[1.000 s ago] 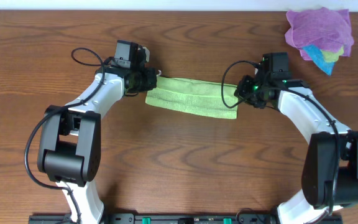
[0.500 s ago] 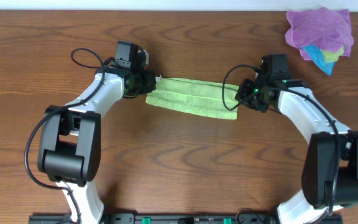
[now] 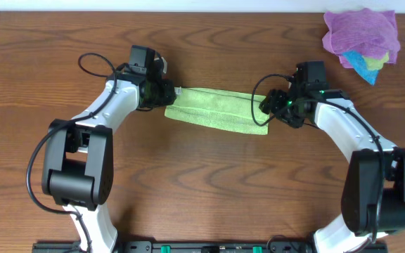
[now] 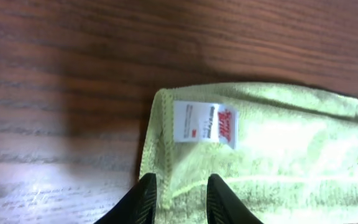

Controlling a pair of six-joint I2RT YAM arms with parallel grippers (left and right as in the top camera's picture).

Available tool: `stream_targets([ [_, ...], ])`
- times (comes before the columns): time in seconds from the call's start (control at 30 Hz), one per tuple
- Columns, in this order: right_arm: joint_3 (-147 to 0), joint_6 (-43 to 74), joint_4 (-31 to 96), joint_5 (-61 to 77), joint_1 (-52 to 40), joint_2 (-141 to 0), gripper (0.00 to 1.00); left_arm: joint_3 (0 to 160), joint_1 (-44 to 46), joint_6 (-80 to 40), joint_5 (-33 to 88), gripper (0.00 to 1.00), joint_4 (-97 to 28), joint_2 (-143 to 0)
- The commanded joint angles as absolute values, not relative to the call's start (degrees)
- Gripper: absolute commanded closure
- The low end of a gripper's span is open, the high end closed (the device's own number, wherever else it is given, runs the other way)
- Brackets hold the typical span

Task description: Fold the cloth

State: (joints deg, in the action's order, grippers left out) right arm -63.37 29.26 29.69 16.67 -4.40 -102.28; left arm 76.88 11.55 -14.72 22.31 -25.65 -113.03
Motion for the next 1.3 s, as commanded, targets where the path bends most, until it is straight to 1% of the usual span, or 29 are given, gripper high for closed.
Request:
stream_targets([
  [0.0,-64.5,28.2,30.3,16.3,-4.9,-103.0,0.29,81.4,11.3,-11.6,22.5,0.72,-28.3,-112.5],
  [0.07,-64.5,28.1,30.5,16.3,-4.9,-103.0,0.28,83.6,11.4,-10.5,22.5,0.72,-30.3,-111.9],
  [0.17,-64.5,26.4,30.9,16.3,-4.9,-102.8,0.28,86.5,12.2,-7.9,22.2,0.69,-33.3,-111.6],
  [0.27,-64.5,24.9,31.5,16.3,-4.8,-102.0,0.28,87.1,13.6,-5.5,17.5,0.67,-34.9,-111.6],
  [0.33,-64.5,23.8,31.9,15.5,-4.8,-101.4,0.28,87.1,14.8,-3.7,12.8,0.74,-35.2,-111.7],
  [0.37,-64.5,23.6,32.2,14.6,-4.8,-101.2,0.28,87.1,15.6,-2.8,10.7,0.79,-35.1,-111.7],
  [0.4,-64.5,23.4,32.7,13.7,-4.8,-101.1,0.28,87.1,16.4,-1.9,8.5,0.89,-35.0,-111.8],
  [0.43,-64.5,23.4,33.1,13.2,-4.7,-101.1,0.28,87.1,17.2,-0.9,6.7,0.94,-34.7,-112.0],
  [0.67,-64.5,23.0,35.2,11.6,-3.4,-101.1,0.30,87.1,19.8,1.0,2.2,0.94,-34.2,-113.8],
  [1.27,-64.5,22.0,35.7,11.6,-2.6,-101.1,0.29,87.1,20.6,1.0,4.6,0.94,-34.1,-122.6],
])
